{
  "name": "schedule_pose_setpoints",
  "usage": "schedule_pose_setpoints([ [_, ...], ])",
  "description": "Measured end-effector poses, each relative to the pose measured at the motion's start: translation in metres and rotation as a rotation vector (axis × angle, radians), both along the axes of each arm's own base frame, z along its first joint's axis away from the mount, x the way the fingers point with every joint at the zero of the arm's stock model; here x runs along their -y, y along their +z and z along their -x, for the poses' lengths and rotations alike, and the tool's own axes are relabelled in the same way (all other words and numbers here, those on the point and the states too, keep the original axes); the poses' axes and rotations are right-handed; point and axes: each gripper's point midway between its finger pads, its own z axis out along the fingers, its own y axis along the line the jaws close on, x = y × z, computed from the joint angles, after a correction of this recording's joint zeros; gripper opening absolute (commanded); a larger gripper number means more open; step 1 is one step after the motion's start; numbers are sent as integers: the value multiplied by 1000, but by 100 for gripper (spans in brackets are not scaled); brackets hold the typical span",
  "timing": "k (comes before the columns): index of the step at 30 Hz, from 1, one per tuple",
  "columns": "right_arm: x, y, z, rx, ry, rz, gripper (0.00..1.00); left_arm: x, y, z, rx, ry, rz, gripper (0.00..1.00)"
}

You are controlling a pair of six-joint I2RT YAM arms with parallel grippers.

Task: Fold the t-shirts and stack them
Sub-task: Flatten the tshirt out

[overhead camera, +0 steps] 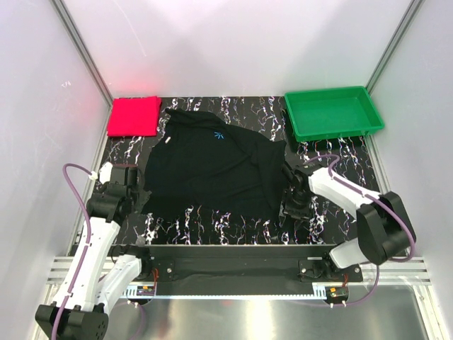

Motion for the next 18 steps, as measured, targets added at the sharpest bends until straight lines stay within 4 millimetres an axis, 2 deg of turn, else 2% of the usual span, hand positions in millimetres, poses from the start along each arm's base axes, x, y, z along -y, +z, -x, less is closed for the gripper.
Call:
schedule_pose_setpoints([
  [7, -9, -21, 1, -27, -4, 13, 52, 2, -1, -1, -2, -12, 3, 0],
  [14, -5, -35, 5, -31, -69, 42, 51, 4, 0, -1, -3, -18, 11, 0],
  [18, -4, -39, 0, -7, -107, 62, 45, 5, 0, -1, -3, -28, 11, 0],
])
